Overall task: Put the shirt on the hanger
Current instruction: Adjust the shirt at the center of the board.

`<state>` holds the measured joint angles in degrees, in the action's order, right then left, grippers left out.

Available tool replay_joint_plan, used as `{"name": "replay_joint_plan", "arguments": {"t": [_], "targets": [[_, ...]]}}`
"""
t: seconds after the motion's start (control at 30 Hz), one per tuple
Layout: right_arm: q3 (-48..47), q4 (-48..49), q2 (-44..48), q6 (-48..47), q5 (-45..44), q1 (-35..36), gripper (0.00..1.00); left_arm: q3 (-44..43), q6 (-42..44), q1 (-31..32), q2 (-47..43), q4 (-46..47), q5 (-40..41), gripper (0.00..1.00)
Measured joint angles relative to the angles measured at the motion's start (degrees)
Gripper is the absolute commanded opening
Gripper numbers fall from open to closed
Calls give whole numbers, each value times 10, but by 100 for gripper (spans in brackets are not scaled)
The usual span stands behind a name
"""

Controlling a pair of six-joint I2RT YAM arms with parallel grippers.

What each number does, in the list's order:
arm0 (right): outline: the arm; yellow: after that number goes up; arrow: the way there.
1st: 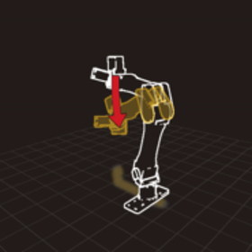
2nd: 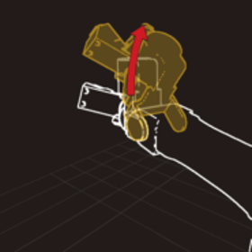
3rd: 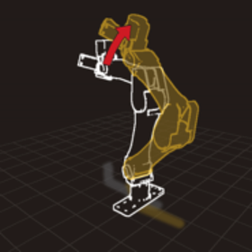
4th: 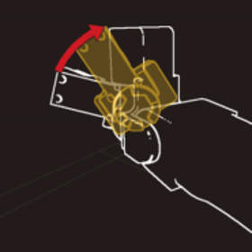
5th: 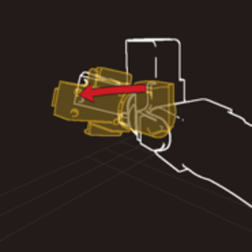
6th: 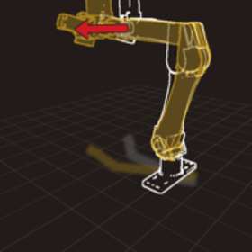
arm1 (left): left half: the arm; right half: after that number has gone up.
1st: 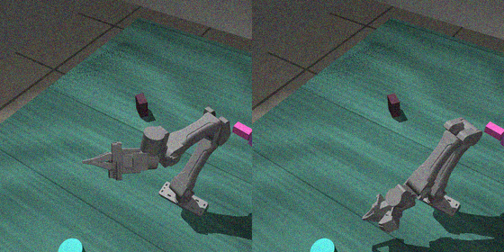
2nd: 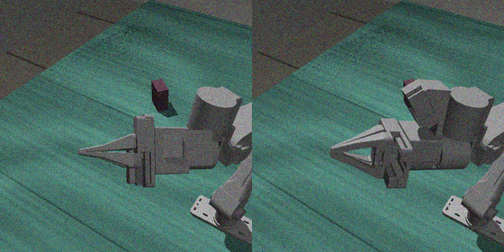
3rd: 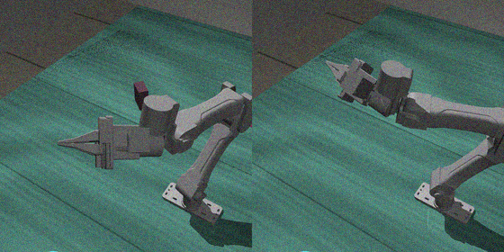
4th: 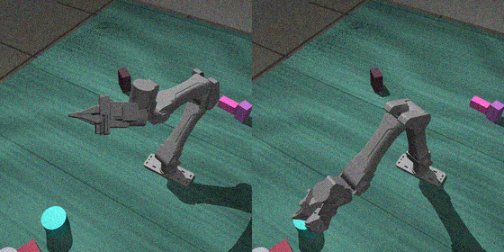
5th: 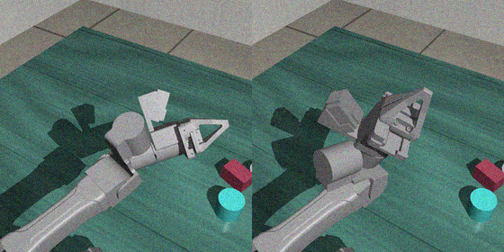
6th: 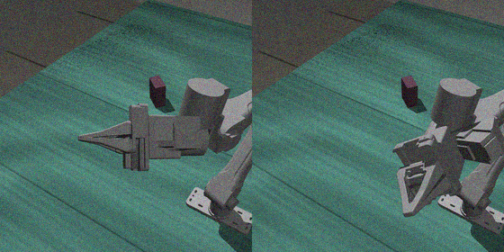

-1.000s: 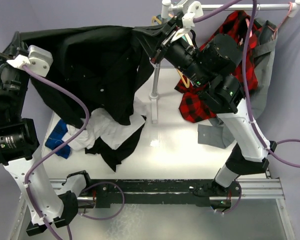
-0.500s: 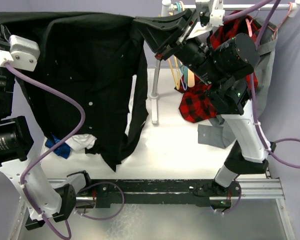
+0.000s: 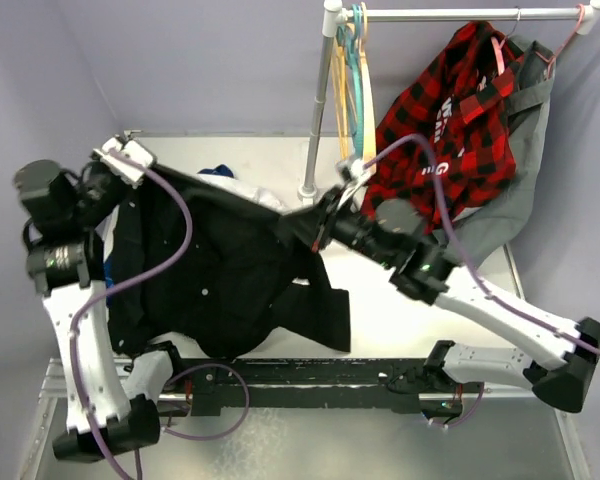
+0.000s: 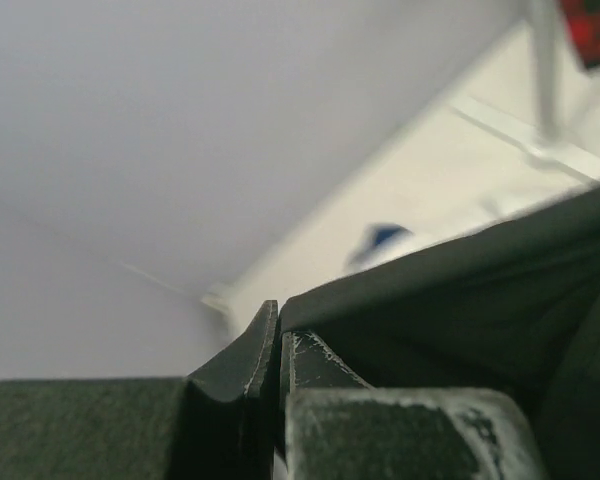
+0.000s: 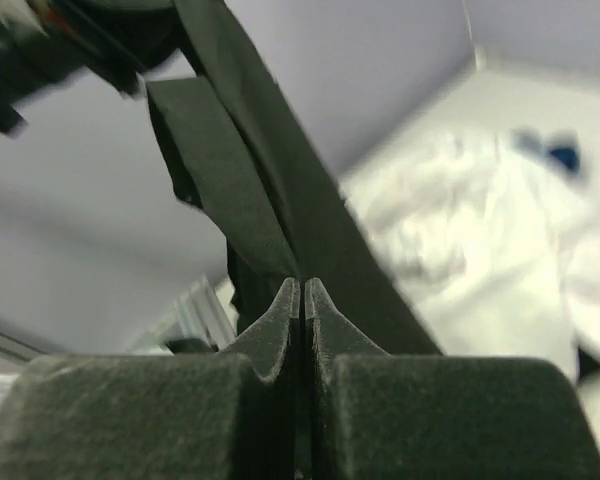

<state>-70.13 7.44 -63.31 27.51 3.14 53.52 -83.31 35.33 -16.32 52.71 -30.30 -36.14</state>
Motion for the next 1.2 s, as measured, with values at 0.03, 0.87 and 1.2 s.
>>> {"name": "replay_joint_plan", "arguments": {"t": [0.03, 0.87, 1.2], "targets": [[56, 22, 0, 29, -8, 0, 0, 38, -5, 0, 10, -3, -14, 0], [213, 382, -326, 212, 7, -124, 39, 140, -104, 49, 391, 167, -18, 5], [245, 431, -292, 178, 26, -136, 100, 85, -148, 55, 378, 138, 10, 99]]}}
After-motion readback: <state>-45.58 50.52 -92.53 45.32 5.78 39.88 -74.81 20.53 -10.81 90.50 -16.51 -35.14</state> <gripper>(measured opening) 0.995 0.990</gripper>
